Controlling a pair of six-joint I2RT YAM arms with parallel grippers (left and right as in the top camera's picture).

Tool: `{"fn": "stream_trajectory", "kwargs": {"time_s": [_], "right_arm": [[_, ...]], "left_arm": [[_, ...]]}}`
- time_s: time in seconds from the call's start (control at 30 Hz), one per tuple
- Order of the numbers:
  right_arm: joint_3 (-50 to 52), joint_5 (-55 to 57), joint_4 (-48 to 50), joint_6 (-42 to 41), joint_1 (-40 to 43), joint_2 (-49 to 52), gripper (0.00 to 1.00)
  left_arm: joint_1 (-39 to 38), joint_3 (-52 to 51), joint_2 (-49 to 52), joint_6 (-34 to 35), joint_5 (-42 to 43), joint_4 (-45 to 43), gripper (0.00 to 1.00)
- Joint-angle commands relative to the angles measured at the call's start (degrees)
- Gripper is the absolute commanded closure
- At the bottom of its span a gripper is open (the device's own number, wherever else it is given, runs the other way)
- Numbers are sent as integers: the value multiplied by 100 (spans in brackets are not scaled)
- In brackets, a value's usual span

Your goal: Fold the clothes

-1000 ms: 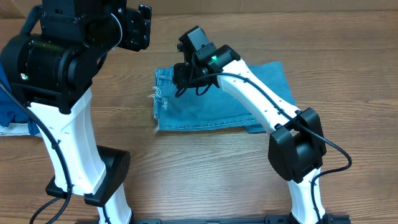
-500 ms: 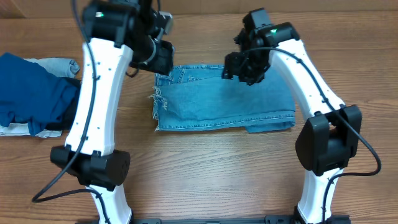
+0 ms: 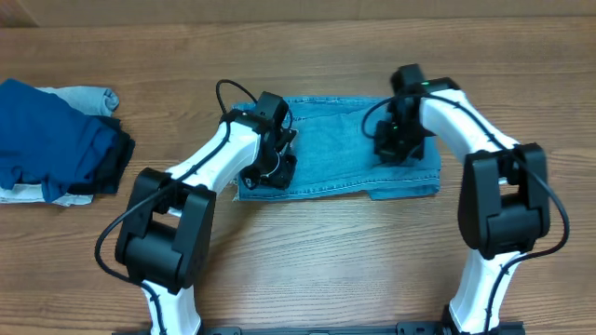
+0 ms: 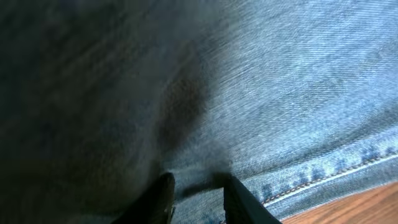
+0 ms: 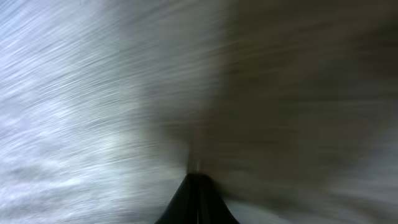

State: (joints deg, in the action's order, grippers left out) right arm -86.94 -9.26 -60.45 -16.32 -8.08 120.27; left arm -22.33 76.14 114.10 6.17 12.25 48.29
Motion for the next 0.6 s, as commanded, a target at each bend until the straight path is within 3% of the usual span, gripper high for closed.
{"fn": "stream_trajectory", "kwargs": {"time_s": [0.0,0.17,0.27,0.33,0.47,0.57], "right_arm": [[-151,448,-348,-9,702,-186,96],[-317,-546,-505,748,1307,-713,90],[-313,-1471,-503,1233,1399,-807,57],[-306,-1464,-409,1235,1388,-745,41],[-302,-1443,-262,1338,1388,-275,26],[-302,-1445,-240,1491,1388,87,23]], "left_arm": [[662,-341,92,717,-1043,-2,69],[935,-321,90,533,-619,-105,71],[866,-267,85,496,-424,-118,69],[820,-258,85,492,-420,-96,69],[804,-96,83,396,-297,146,70],[802,369,83,151,-245,632,71]]}}
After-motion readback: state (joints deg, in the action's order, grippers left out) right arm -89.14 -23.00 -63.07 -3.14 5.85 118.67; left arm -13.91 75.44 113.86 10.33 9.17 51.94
